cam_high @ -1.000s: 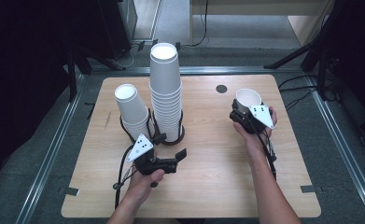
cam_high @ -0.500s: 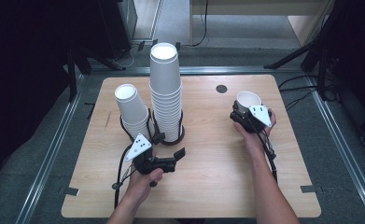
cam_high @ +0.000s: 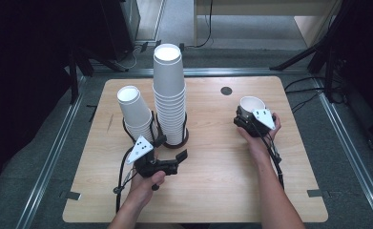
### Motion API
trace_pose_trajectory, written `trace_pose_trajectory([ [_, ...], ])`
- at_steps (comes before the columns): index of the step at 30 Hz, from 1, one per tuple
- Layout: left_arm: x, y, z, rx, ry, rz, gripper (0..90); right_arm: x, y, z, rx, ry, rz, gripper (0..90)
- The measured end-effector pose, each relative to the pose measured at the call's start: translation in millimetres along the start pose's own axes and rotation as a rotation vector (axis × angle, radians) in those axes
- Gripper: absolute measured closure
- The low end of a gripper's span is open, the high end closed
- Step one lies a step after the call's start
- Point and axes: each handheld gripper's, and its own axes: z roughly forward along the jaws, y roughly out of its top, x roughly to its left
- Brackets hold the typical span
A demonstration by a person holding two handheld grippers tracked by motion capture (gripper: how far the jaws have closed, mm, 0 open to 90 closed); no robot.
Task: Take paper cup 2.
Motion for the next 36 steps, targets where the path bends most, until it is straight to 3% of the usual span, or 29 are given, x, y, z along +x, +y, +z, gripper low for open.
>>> trace_pose_trajectory([
  [4, -0.3, -0.2, 0.4, 0.005, 0.004, 0.002, 3.4, -0.2, -1.6, -1.7, 0.02, 0.0, -0.011, 8.5],
  [7, -2.8, 0.1, 0.0, 0.006, 0.026, 0.032, 3.4, -1.3, -3.6, -3.0, 0.034, 0.007, -0.003, 6.1],
  [14, -3.0, 1.5, -1.2, 0.002, 0.039, 0.037, 2.5, -2.5, -3.1, -6.8, 0.056, 0.028, 0.007, 0.0],
  [17, -2.2, 2.8, -2.4, -0.008, 0.054, 0.032, 2.1, -1.3, -0.8, -13.8, 0.067, 0.067, 0.009, 0.0],
  [23, -1.7, 6.4, -6.0, -0.023, 0.101, 0.061, 2.1, -1.3, 3.8, -26.1, 0.08, 0.081, -0.016, 0.0],
  [30, 2.4, 11.6, -8.7, -0.045, 0.147, 0.066, 1.5, -6.9, 6.0, -49.7, 0.076, 0.119, -0.013, 0.0],
  [36, 8.0, 15.1, -9.2, -0.059, 0.176, 0.055, 1.5, -7.4, 8.4, -63.6, 0.059, 0.123, -0.017, 0.0],
])
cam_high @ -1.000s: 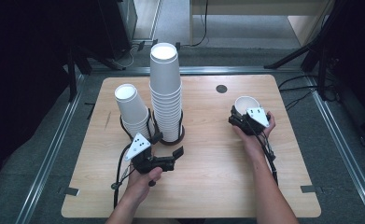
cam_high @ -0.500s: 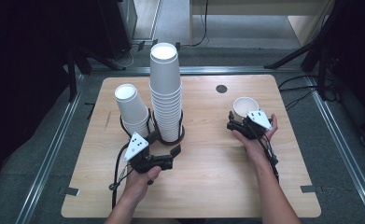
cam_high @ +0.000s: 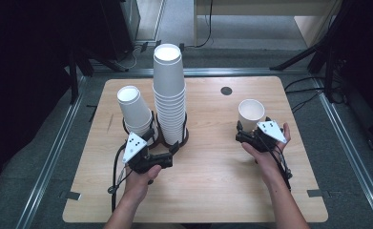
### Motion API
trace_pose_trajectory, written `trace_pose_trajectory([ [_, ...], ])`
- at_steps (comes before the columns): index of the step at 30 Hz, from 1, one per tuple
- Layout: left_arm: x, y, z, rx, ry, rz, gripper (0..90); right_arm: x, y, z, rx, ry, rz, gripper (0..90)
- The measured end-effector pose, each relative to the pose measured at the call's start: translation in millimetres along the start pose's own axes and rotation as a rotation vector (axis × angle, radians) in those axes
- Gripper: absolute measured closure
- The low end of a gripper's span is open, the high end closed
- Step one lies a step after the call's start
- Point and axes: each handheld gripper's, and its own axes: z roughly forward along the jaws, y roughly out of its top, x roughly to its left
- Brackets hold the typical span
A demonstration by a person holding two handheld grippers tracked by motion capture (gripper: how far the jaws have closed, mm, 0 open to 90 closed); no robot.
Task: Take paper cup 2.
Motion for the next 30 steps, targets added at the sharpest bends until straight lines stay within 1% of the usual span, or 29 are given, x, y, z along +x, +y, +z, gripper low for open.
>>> trace_pose_trajectory([
  [2, 1.9, 0.8, 0.8, -0.001, 0.015, 0.002, 1.5, 3.4, 5.2, -10.1, -0.004, 0.012, 0.01, 0.0],
  [3, 3.4, 1.3, 1.2, -0.001, 0.015, 0.006, 1.5, 3.4, 5.2, -10.1, -0.004, 0.012, 0.01, 0.0],
  [5, 6.2, 2.9, 1.9, -0.004, 0.032, 0.009, 1.5, 7.4, 11.6, -16.2, -0.008, 0.02, 0.021, 0.0],
  [7, 10.7, 5.2, 3.0, -0.012, 0.046, -0.004, 1.5, 16.1, 24.0, -23.8, -0.022, 0.035, 0.011, 0.0],
  [8, 10.7, 5.2, 3.0, -0.012, 0.046, -0.004, 1.5, 16.1, 24.0, -23.8, -0.022, 0.035, 0.011, 0.0],
  [9, 12.5, 5.9, 4.4, -0.015, 0.05, -0.007, 1.5, 24.0, 34.4, -28.1, -0.03, 0.05, 0.002, 0.0],
  [10, 13.0, 6.0, 5.1, -0.013, 0.058, -0.007, 1.5, 24.0, 34.4, -28.1, -0.03, 0.05, 0.002, 0.0],
  [11, 13.8, 6.0, 6.3, -0.014, 0.061, -0.005, 1.5, 26.8, 38.0, -29.4, -0.033, 0.054, 0.0, 0.0],
  [13, 14.7, 5.9, 8.9, -0.01, 0.071, 0.002, 1.5, 34.2, 47.9, -32.8, -0.046, 0.072, 0.001, 0.0],
  [14, 15.4, 5.7, 10.6, -0.007, 0.068, 0.004, 1.5, 38.2, 53.0, -34.2, -0.049, 0.076, 0.0, 0.0],
  [15, 15.5, 5.8, 11.6, -0.004, 0.067, 0.002, 1.5, 43.4, 59.2, -36.2, -0.057, 0.095, 0.002, 0.0],
  [16, 15.6, 5.7, 13.0, -0.002, 0.069, 0.008, 1.5, 46.4, 63.2, -37.0, -0.061, 0.102, 0.003, 0.0],
  [17, 15.6, 5.7, 14.1, 0.0, 0.072, 0.012, 1.5, 55.4, 73.7, -39.3, -0.072, 0.119, 0.003, 0.0],
  [18, 15.6, 5.6, 15.4, 0.0, 0.077, 0.013, 1.5, 55.4, 73.7, -39.3, -0.072, 0.119, 0.003, 0.0],
  [20, 16.2, 5.3, 17.4, 0.002, 0.084, 0.008, 1.5, 64.2, 84.2, -40.6, -0.076, 0.132, -0.008, 0.0],
  [21, 16.2, 4.8, 18.4, 0.003, 0.089, 0.009, 1.5, 68.2, 89.2, -41.4, -0.087, 0.141, -0.013, 0.0],
  [23, 16.3, 3.6, 21.4, 0.009, 0.098, 0.011, 1.5, 75.5, 99.5, -42.8, -0.105, 0.17, 0.0, 0.0],
  [24, 16.5, 2.9, 24.7, 0.007, 0.106, 0.014, 1.5, 82.7, 109.5, -43.9, -0.125, 0.192, 0.008, 0.0],
  [25, 16.5, 2.9, 24.7, 0.007, 0.106, 0.014, 1.5, 85.7, 113.1, -44.3, -0.132, 0.201, 0.012, 0.0],
  [26, 16.4, 2.2, 27.3, 0.002, 0.123, 0.022, 1.5, 85.7, 113.1, -44.3, -0.132, 0.201, 0.012, 0.0],
  [27, 16.4, 1.8, 29.3, -0.005, 0.135, 0.021, 1.5, 94.5, 122.8, -45.4, -0.149, 0.232, 0.016, 0.0],
  [28, 16.7, 0.7, 31.9, -0.012, 0.147, 0.015, 1.5, 98.6, 126.6, -45.8, -0.154, 0.243, 0.018, 0.0],
  [29, 16.5, -0.2, 33.1, -0.014, 0.153, 0.019, 1.5, 102.4, 130.3, -46.0, -0.157, 0.254, 0.016, 0.0],
  [30, 16.5, -0.2, 33.1, -0.014, 0.153, 0.019, 1.5, 102.4, 130.3, -46.0, -0.157, 0.254, 0.016, 0.0],
])
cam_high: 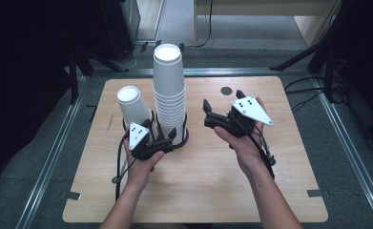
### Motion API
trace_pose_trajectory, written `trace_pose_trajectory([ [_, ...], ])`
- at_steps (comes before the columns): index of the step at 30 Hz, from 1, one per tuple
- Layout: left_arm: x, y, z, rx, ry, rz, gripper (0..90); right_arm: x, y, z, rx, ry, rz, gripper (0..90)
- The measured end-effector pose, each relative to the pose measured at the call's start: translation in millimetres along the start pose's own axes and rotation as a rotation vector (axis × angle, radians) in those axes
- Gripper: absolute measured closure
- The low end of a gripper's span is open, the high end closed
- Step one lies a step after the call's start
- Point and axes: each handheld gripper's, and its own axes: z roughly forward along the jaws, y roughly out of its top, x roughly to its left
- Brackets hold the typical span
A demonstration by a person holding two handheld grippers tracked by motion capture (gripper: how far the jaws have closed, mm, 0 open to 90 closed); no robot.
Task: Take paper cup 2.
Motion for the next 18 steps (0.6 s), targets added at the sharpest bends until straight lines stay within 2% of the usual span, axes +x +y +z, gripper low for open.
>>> trace_pose_trajectory([
  [1, -1.9, -2.0, 2.8, 0.0, 0.004, 0.002, 1.5, 7.8, 6.8, 2.6, -0.01, 0.027, 0.002, 0.0],
  [3, -3.3, -2.9, 5.1, -0.002, 0.007, 0.002, 1.5, 11.5, 10.1, 3.7, -0.015, 0.04, 0.004, 0.0],
  [6, -5.0, -2.9, 10.1, -0.01, 0.027, -0.002, 1.5, 26.2, 22.0, 8.1, -0.03, 0.102, 0.014, 0.0],
  [8, -6.0, -1.2, 13.3, -0.02, 0.032, -0.009, 1.5, 29.7, 24.4, 9.8, -0.03, 0.117, 0.017, 0.0],
  [10, -7.7, 2.8, 18.6, -0.026, 0.051, 0.013, 1.6, 40.8, 30.1, 17.2, -0.022, 0.161, 0.014, 0.0],
  [12, -8.5, 4.1, 19.7, -0.033, 0.057, 0.017, 1.6, 44.5, 31.6, 20.4, -0.018, 0.174, 0.008, 0.0],
  [14, -9.9, 7.8, 20.7, -0.047, 0.076, 0.03, 2.0, 55.4, 34.9, 30.3, 0.005, 0.213, 0.011, 0.0],
  [18, -11.0, 10.2, 21.7, -0.052, 0.081, 0.033, 2.0, 63.9, 37.5, 39.4, 0.012, 0.232, 0.014, 0.0],
])
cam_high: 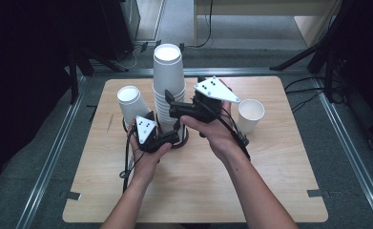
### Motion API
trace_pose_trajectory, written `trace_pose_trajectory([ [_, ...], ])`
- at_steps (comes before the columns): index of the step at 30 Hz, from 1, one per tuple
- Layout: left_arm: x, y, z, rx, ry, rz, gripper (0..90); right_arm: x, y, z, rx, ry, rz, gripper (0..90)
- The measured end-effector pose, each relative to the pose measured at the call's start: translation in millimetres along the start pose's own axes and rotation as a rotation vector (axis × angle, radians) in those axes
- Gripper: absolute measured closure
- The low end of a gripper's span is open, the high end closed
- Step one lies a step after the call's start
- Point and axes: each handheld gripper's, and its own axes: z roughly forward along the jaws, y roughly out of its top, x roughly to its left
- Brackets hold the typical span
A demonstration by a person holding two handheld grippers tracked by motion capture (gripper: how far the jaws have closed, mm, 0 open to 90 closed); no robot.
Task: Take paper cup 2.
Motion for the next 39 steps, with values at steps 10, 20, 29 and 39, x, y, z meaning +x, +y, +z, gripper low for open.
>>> trace_pose_trajectory([
  [10, -2.6, 2.9, 5.4, -0.021, 0.02, -0.005, 2.0, 7.5, 5.9, 27.9, 0.049, 0.024, 0.006, 0.0],
  [20, -8.8, 3.7, 13.4, -0.018, 0.026, 0.047, 6.1, 2.5, 0.1, 42.0, 0.089, 0.043, 0.048, 0.0],
  [29, -6.9, 3.1, 13.0, -0.018, 0.015, 0.061, 6.7, 0.3, 0.0, 54.1, 0.104, 0.043, 0.085, 2.4],
  [39, -7.3, 2.8, 13.1, -0.02, 0.023, 0.068, 8.0, 2.7, 0.8, 55.8, 0.058, 0.017, 0.086, 6.3],
])
